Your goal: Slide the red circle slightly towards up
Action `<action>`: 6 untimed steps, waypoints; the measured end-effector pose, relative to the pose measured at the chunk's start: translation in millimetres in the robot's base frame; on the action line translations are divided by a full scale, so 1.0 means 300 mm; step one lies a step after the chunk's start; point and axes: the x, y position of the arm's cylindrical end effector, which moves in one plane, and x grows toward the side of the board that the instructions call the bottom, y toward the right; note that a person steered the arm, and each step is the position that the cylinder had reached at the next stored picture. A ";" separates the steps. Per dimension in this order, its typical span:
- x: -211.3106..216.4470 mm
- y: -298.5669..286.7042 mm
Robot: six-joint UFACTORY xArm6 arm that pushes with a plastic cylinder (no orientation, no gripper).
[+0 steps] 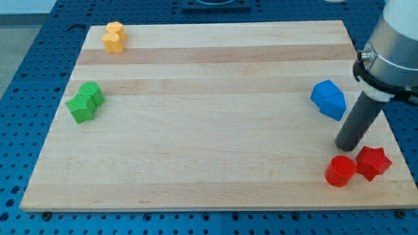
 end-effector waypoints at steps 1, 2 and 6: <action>-0.052 0.153; -0.066 0.367; 0.277 0.242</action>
